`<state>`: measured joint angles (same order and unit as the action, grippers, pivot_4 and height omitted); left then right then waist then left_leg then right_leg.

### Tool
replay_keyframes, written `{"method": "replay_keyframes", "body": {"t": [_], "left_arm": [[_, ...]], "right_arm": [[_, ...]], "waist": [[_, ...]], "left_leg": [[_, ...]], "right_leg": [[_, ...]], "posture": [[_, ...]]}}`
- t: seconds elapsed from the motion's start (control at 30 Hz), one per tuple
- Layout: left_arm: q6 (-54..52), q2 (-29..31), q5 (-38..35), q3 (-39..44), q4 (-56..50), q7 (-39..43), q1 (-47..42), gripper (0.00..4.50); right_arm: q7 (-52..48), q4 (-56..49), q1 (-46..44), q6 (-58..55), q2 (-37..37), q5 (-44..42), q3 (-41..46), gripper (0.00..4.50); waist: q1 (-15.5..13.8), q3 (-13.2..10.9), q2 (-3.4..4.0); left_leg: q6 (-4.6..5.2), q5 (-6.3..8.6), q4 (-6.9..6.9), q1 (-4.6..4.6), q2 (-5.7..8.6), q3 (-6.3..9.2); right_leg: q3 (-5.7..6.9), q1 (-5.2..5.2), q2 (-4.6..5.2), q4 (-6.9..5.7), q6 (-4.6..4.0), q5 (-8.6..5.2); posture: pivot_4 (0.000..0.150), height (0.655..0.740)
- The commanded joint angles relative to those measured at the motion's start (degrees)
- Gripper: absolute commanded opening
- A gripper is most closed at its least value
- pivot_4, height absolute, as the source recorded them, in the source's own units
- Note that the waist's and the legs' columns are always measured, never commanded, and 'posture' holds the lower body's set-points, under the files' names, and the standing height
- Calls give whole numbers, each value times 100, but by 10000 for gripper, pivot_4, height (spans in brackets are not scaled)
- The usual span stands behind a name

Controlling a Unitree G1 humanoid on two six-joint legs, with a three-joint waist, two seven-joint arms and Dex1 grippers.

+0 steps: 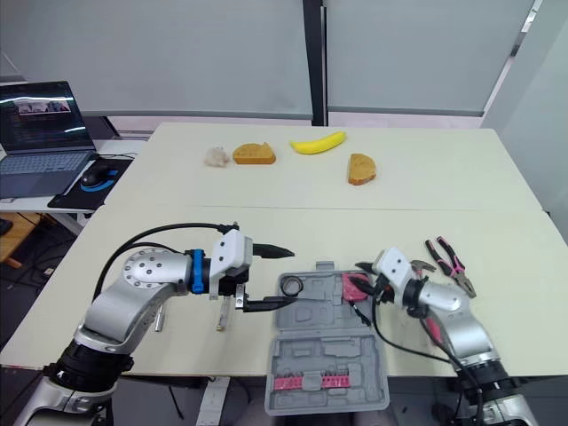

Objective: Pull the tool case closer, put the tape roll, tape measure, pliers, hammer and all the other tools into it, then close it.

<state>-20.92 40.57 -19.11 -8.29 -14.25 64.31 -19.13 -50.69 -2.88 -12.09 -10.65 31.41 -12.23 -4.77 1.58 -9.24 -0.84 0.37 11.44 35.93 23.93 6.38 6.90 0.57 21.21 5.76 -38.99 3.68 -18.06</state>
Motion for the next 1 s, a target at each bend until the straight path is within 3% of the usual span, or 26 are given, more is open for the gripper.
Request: {"method": "replay_keyframes", "body": {"t": [0.03, 0.13, 0.3, 0.43, 0.67, 0.8, 1.0], "left_arm": [[-190, 297, -346, 735, 235, 21, 46, 45000], [-334, 698, -619, 1609, 813, 60, 199, 45000], [-196, 1562, -618, 2474, 1928, 410, 668, 45000], [51, 2131, -486, 2974, 3115, 558, 700, 45000], [909, 2548, -132, 3138, 5092, 596, 504, 45000], [1209, 2573, -45, 3141, 5590, 613, 556, 45000], [1197, 2513, -128, 3167, 5515, 642, 661, 45000]], "right_arm": [[-485, -863, 59, -663, 679, -760, 720, 26721], [-888, -1033, 407, -892, 1441, -1089, 1507, 31078], [-1156, -848, 914, -1096, 2264, -1267, 2427, 44521], [-1296, -146, 1219, -893, 2622, -1165, 3130, 44521], [-1365, 1313, 1403, -200, 2727, -895, 3512, 44521], [-1346, 1565, 1408, -39, 2678, -915, 3550, 44521], [-1292, 1467, 1427, -166, 2671, -965, 3474, 44521]], "waist": [[-7, -1, 0], [-24, -9, -1], [3, -10, 0], [-24, -14, -5], [-22, -13, -5], [-9, -14, -3], [-9, -14, -3]], "left_leg": [[0, 1, 0, 1, 0, 0], [0, 1, 0, 5, -1, 2], [1, 2, -8, 17, -4, -6], [0, 2, -11, 17, -8, -5], [3, 6, -15, 16, -7, -18], [6, 8, -18, 15, -8, -29], [5, 9, -18, 14, -10, -29]], "right_leg": [[1, 0, 0, 1, 0, 0], [5, 0, 3, 3, 0, -1], [3, 10, 5, 2, -3, -2], [9, 16, 6, 3, -9, -6], [7, 19, 16, 4, -10, -6], [2, 23, 20, 1, -10, -7], [1, 23, 20, 0, -10, -7]], "posture": [[1500, 7400], [1500, 7400], [1500, 7400], [1500, 7400], [1500, 7400], [1500, 7400], [1500, 7400]]}}
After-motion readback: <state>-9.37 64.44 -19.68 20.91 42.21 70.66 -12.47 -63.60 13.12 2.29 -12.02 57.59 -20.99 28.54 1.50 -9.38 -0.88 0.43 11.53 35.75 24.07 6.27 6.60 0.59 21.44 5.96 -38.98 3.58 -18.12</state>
